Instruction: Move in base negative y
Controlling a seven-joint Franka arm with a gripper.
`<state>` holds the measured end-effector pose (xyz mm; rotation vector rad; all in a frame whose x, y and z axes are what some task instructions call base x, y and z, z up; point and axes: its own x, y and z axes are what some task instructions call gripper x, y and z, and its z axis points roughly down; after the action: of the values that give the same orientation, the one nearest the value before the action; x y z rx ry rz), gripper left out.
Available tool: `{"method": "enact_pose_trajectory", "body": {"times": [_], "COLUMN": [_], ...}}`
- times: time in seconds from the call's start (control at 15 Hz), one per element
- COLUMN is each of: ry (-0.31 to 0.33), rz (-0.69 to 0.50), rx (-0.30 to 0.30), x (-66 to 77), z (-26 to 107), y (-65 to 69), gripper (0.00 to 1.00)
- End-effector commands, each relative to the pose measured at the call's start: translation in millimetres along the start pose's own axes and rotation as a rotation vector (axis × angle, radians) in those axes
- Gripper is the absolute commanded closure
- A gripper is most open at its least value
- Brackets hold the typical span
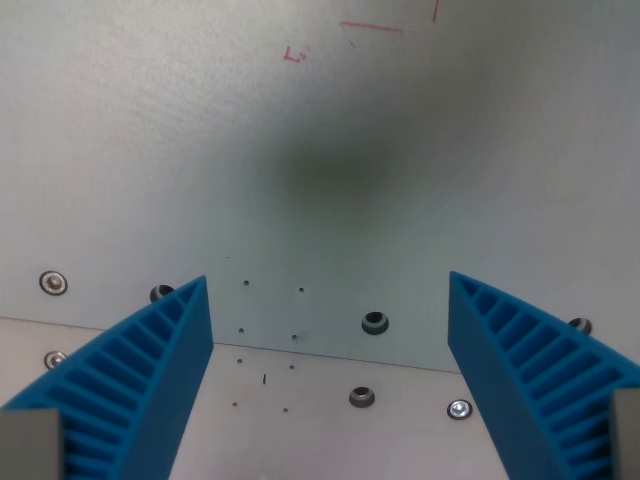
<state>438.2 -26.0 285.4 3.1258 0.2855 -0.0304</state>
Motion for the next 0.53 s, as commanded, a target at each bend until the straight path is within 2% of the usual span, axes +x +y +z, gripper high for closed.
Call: {"method": "enact_pose_trajectory", "body": {"times": [0.07,0.53], "ry": [0.006,0.006], "rz": [0.000,0.000], "rx": [-0.001,-0.001], "x": [-1.6,-14.0], "z": [-2.6,-1.9], "y": [5.1,40.1], "gripper": [0.00,0.00]}}
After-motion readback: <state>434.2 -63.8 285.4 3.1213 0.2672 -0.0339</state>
